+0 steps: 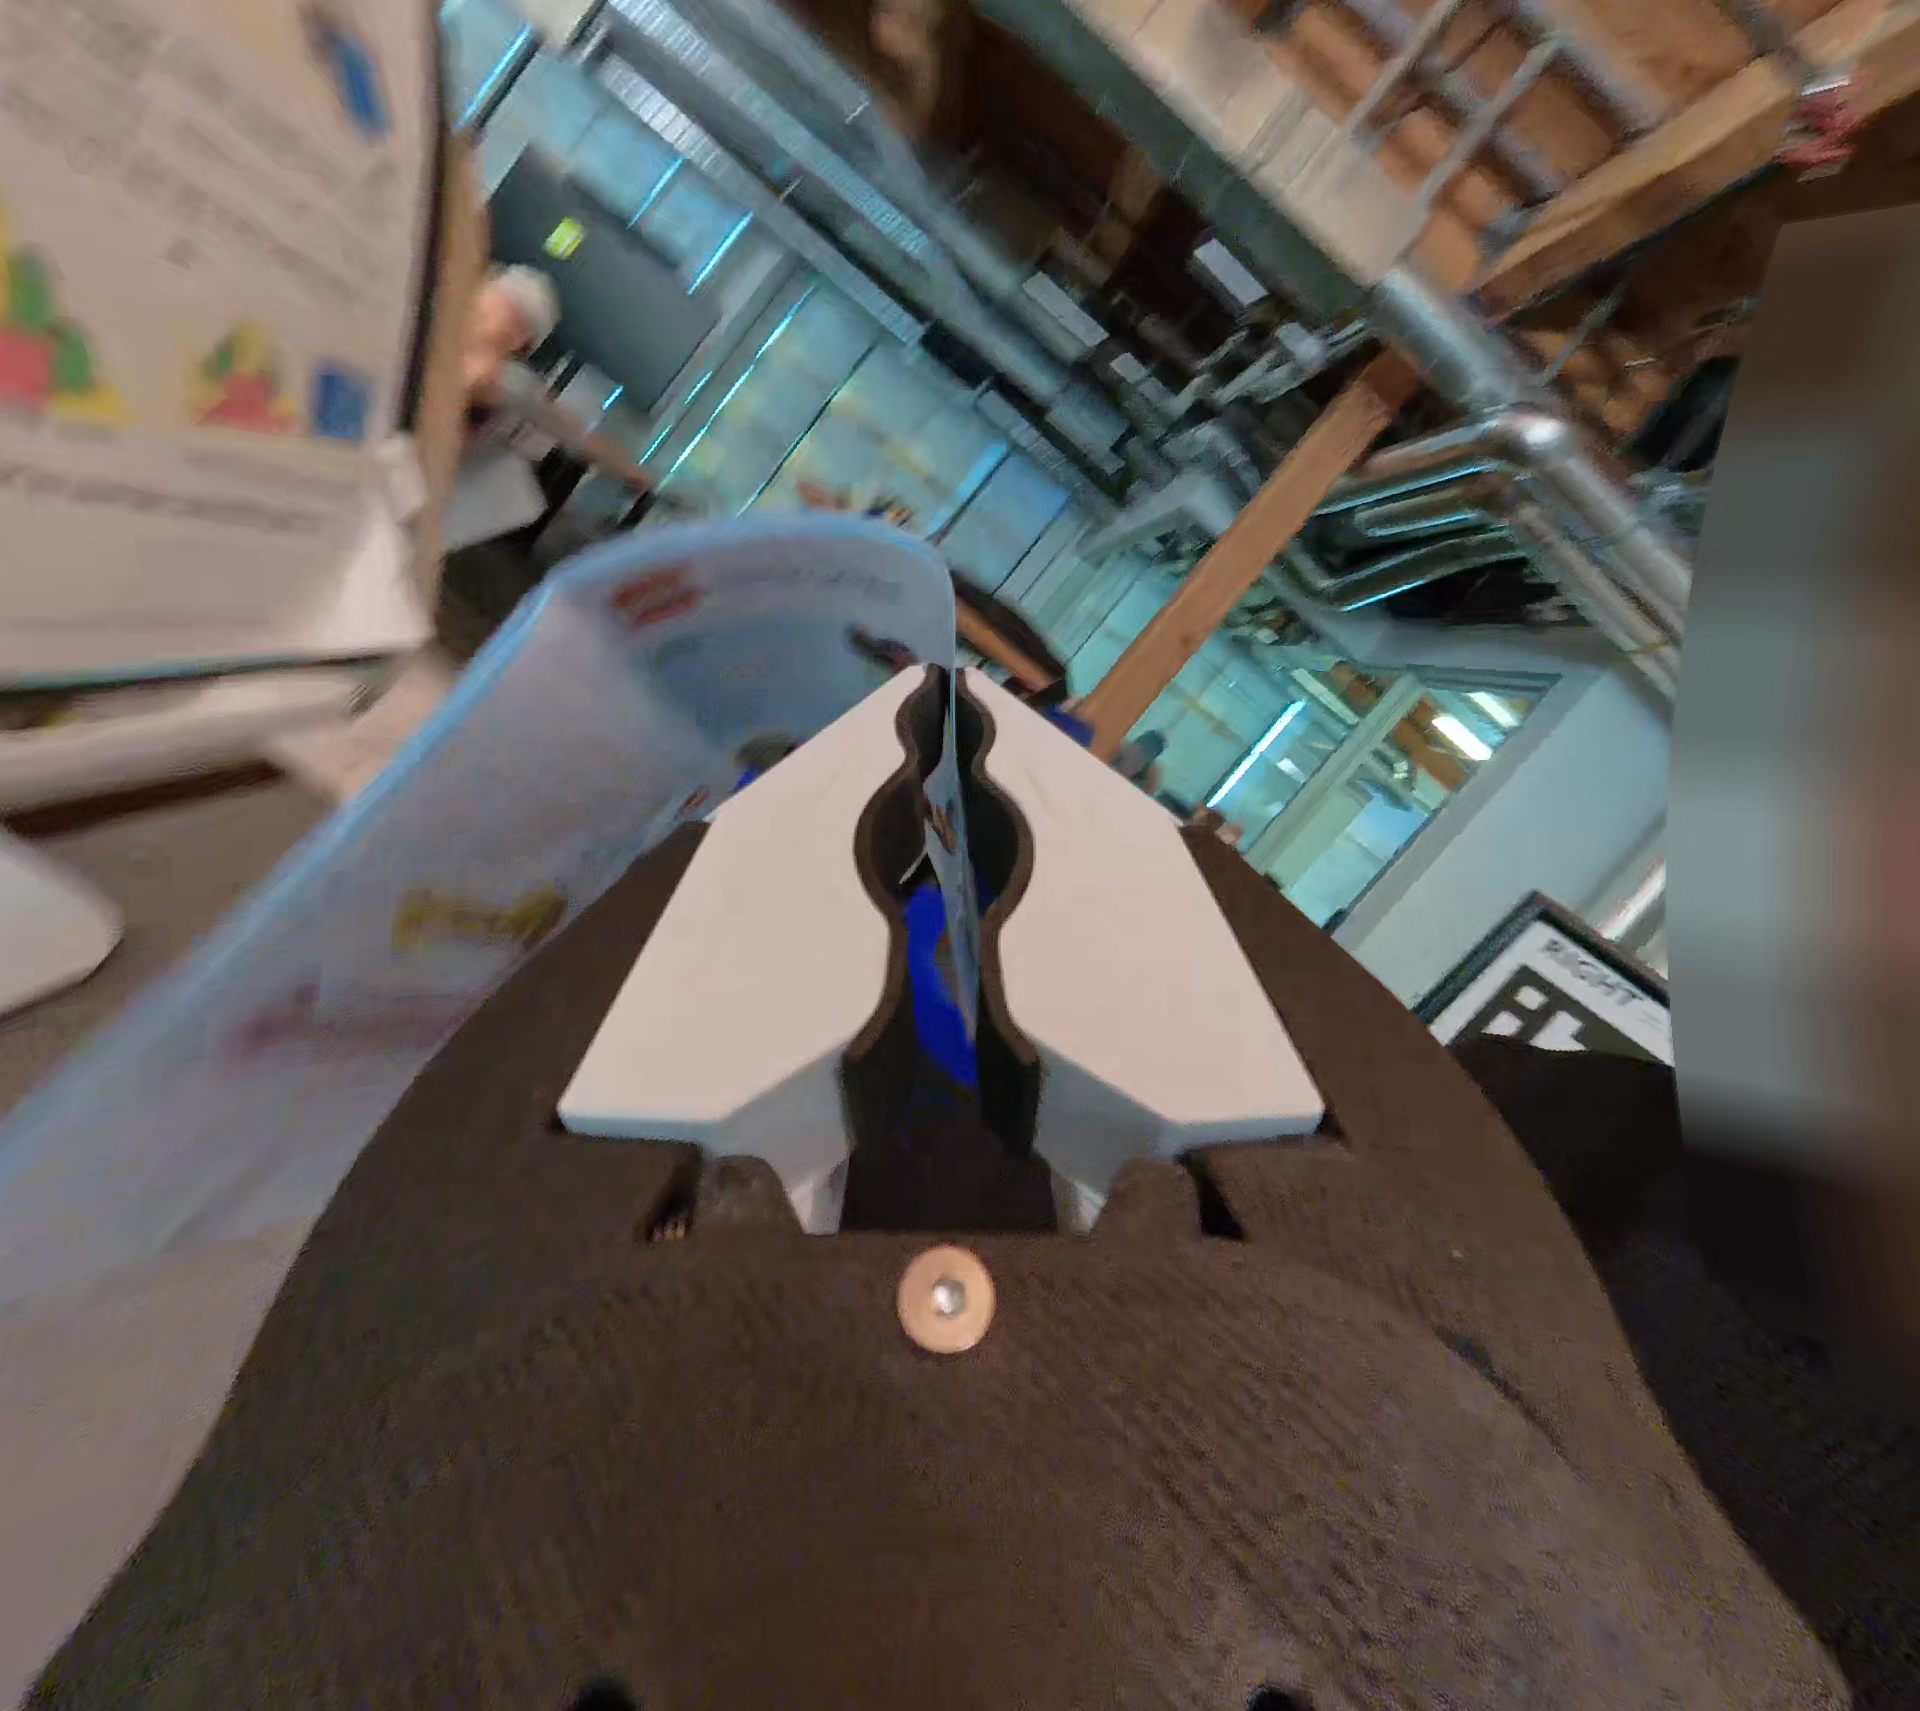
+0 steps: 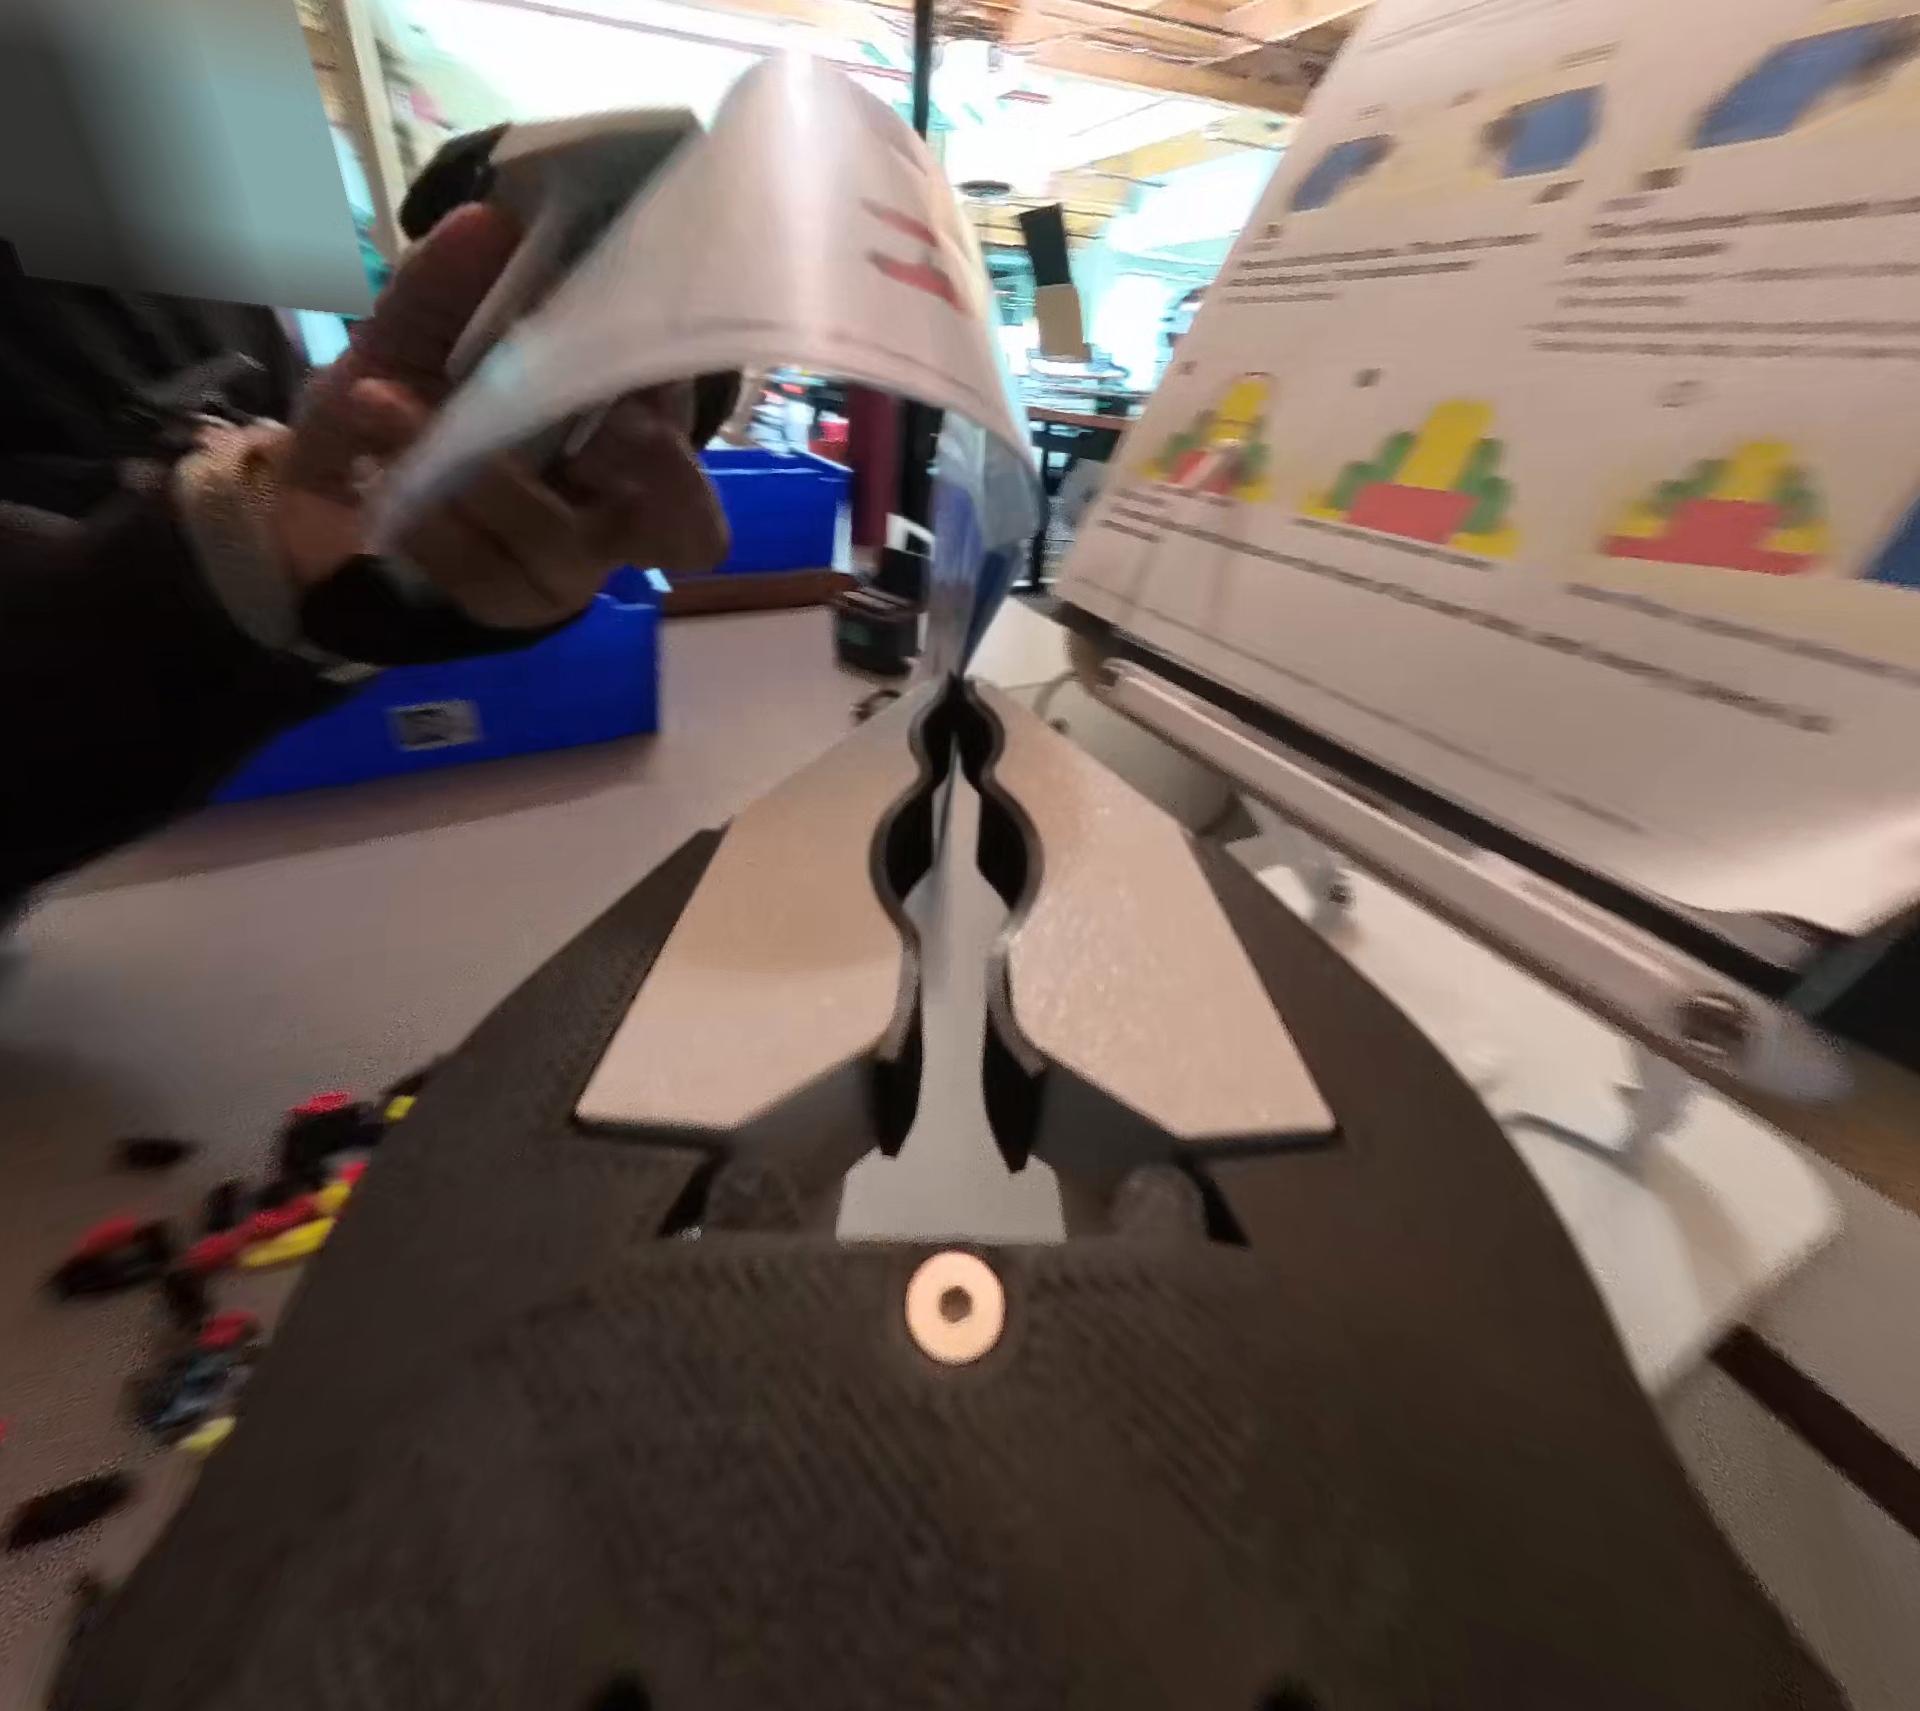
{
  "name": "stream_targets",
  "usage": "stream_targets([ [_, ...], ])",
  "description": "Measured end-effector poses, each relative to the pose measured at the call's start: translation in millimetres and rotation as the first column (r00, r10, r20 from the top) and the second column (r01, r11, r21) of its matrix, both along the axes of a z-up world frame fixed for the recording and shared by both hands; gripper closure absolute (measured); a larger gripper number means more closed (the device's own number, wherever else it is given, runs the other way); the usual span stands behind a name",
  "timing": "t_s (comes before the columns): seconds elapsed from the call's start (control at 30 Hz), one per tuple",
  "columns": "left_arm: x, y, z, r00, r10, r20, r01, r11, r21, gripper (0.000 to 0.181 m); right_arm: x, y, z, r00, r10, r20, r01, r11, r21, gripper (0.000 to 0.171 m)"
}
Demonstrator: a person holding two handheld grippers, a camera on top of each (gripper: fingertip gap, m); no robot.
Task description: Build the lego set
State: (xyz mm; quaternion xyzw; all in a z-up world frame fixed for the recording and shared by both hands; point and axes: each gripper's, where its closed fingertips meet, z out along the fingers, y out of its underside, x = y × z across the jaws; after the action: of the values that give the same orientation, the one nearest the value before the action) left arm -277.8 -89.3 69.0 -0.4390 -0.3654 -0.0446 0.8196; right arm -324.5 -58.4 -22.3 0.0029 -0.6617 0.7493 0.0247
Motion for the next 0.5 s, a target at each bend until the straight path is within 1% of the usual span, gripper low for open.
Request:
stream_targets([
  [0.07,-16,-8,-30,0.991,0.027,0.130,-0.018,0.998,-0.068,0.181,-19,7,-4,0.985,-0.138,-0.100,0.141,0.990,0.024,0.171],
  [0.1,-22,-15,-43,0.984,0.043,0.173,-0.030,0.996,-0.081,0.181,-28,11,-7,0.960,-0.211,-0.187,0.222,0.974,0.044,0.171],
  [0.13,-28,-22,-59,0.973,0.055,0.224,-0.032,0.994,-0.102,0.181,-37,16,-11,0.913,-0.280,-0.295,0.311,0.948,0.064,0.171],
  [0.17,-33,-29,-76,0.961,0.055,0.272,-0.022,0.992,-0.120,0.181,-45,21,-15,0.846,-0.329,-0.419,0.397,0.914,0.085,0.171],
  [0.2,-38,-36,-95,0.944,0.054,0.324,-0.011,0.991,-0.133,0.181,-49,24,-24,0.770,-0.331,-0.545,0.462,0.879,0.119,0.171],
  [0.27,-50,-53,-137,0.900,0.105,0.423,-0.032,0.984,-0.176,0.178,-54,22,-52,0.643,-0.235,-0.729,0.544,0.810,0.219,0.171],
  [0.3,-56,-62,-160,0.870,0.151,0.469,-0.054,0.975,-0.215,0.175,-56,18,-70,0.611,-0.168,-0.773,0.569,0.773,0.282,0.171],
  [0.37,-67,-79,-202,0.801,0.252,0.543,-0.104,0.952,-0.289,0.170,-54,7,-107,0.606,-0.041,-0.794,0.582,0.703,0.408,0.171],
  [0.4,-69,-85,-216,0.775,0.291,0.562,-0.121,0.940,-0.320,0.164,-53,3,-125,0.613,0.006,-0.790,0.586,0.667,0.460,0.170],
  [0.47,-70,-93,-232,0.743,0.333,0.580,-0.131,0.923,-0.362,0.147,-51,-3,-152,0.632,0.071,-0.772,0.588,0.605,0.537,0.165],
  [0.5,-70,-99,-235,0.732,0.364,0.576,-0.140,0.908,-0.396,0.140,-51,-5,-161,0.643,0.075,-0.762,0.589,0.588,0.555,0.163],
])
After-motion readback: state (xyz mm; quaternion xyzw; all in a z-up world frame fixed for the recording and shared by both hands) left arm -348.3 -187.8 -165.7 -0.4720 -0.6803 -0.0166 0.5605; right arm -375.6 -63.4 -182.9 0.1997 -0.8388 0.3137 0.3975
